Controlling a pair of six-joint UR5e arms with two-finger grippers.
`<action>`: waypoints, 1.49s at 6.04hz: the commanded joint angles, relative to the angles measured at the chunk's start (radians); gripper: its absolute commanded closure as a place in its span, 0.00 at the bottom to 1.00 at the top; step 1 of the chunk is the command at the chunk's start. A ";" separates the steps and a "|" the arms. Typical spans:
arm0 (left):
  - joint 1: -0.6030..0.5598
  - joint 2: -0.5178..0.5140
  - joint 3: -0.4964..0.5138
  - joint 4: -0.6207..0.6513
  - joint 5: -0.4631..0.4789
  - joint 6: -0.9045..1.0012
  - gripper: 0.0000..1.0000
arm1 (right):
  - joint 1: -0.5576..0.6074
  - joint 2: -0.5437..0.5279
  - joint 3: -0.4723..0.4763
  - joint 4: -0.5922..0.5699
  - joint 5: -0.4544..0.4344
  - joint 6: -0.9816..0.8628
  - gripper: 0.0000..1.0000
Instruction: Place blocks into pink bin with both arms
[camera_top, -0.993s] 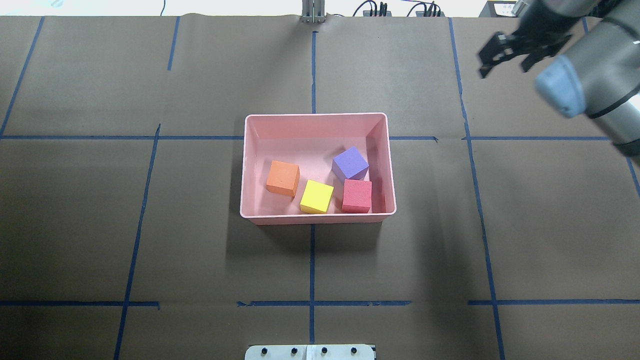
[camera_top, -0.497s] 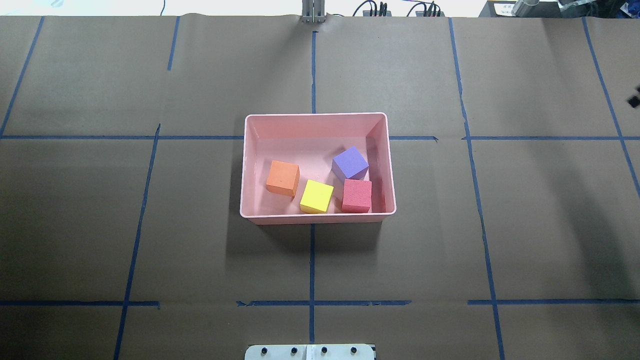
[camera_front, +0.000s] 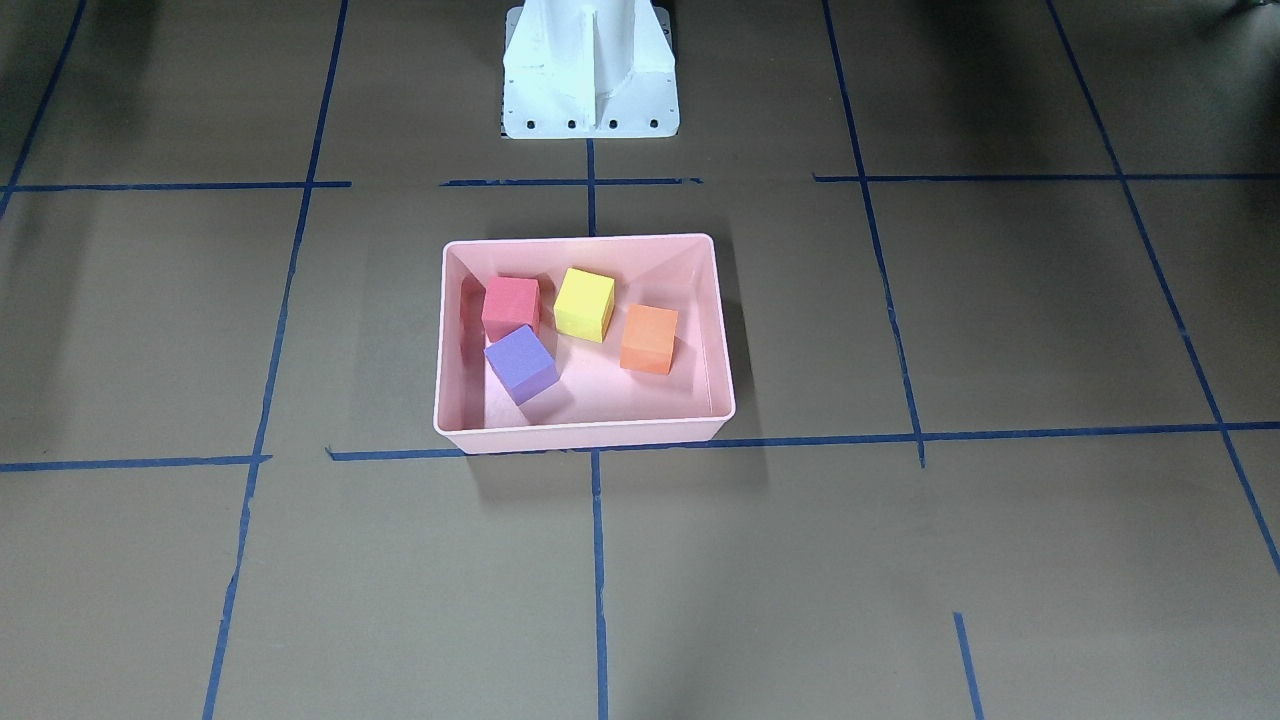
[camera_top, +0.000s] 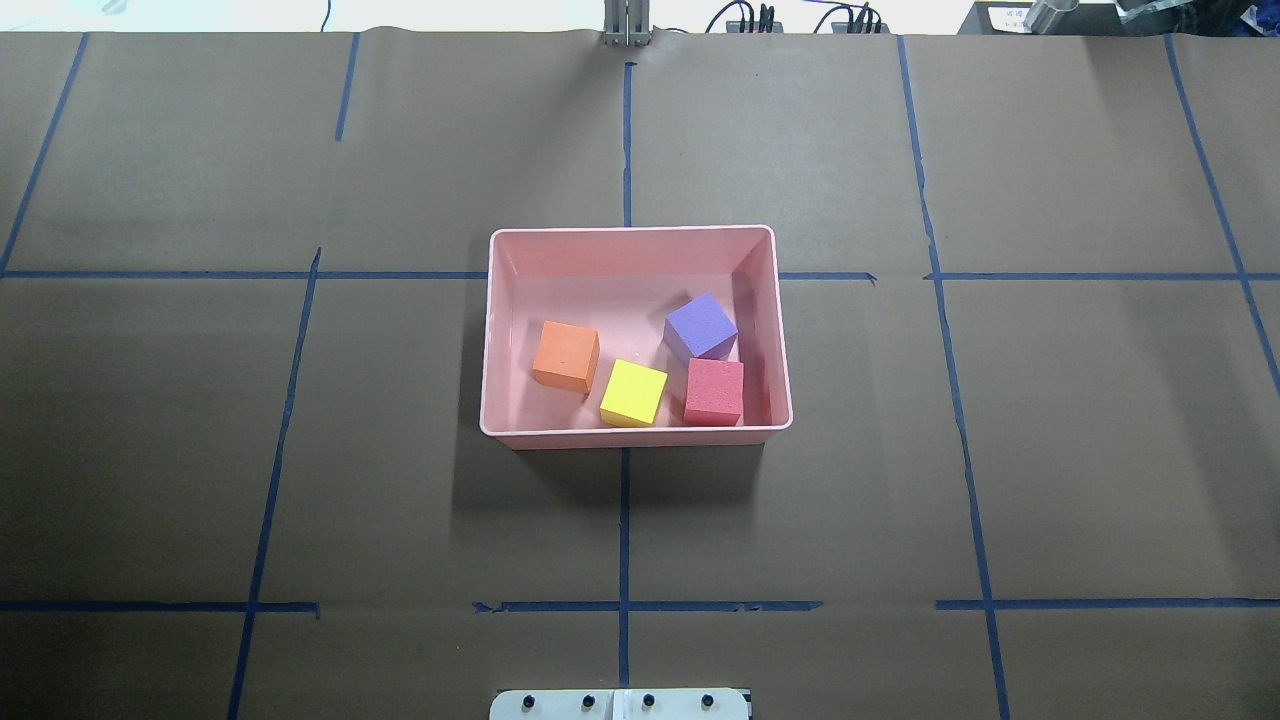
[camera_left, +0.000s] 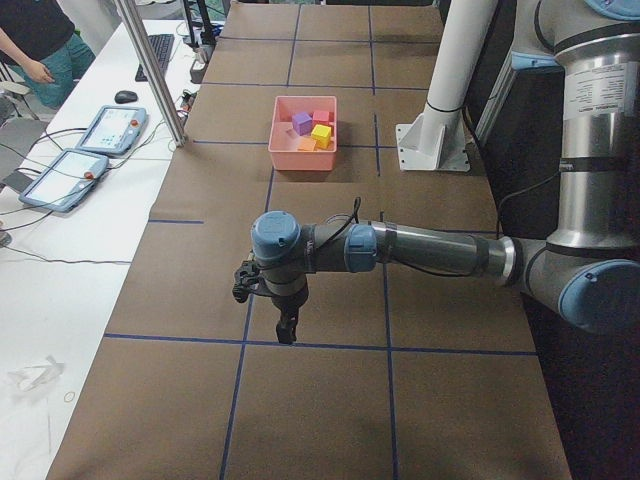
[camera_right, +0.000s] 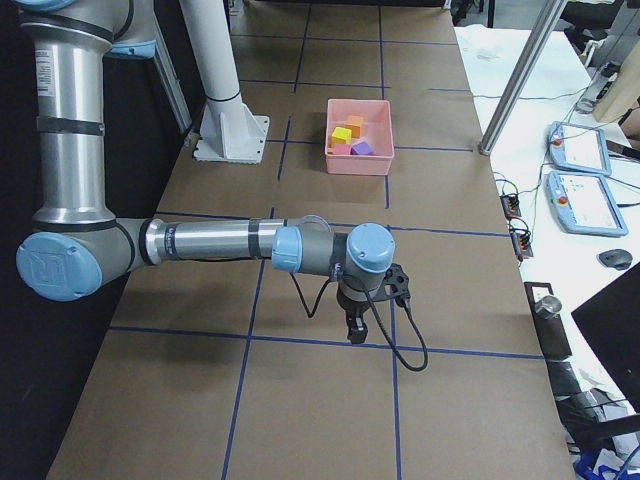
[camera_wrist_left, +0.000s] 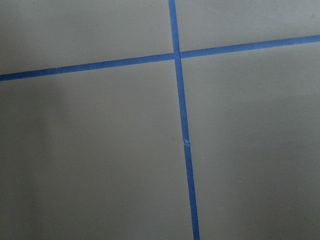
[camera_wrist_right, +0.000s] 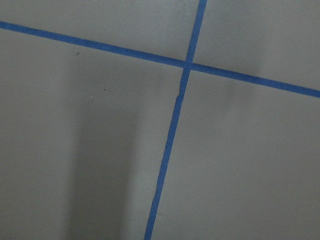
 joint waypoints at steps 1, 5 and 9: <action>0.001 0.002 0.001 0.000 -0.001 0.002 0.00 | 0.005 -0.015 -0.001 0.000 0.000 -0.001 0.00; 0.000 0.005 0.001 0.000 0.000 0.002 0.00 | 0.005 -0.026 -0.006 -0.001 0.000 -0.001 0.00; 0.000 0.008 0.001 0.001 0.000 0.002 0.00 | 0.005 -0.027 -0.003 -0.001 0.002 -0.001 0.00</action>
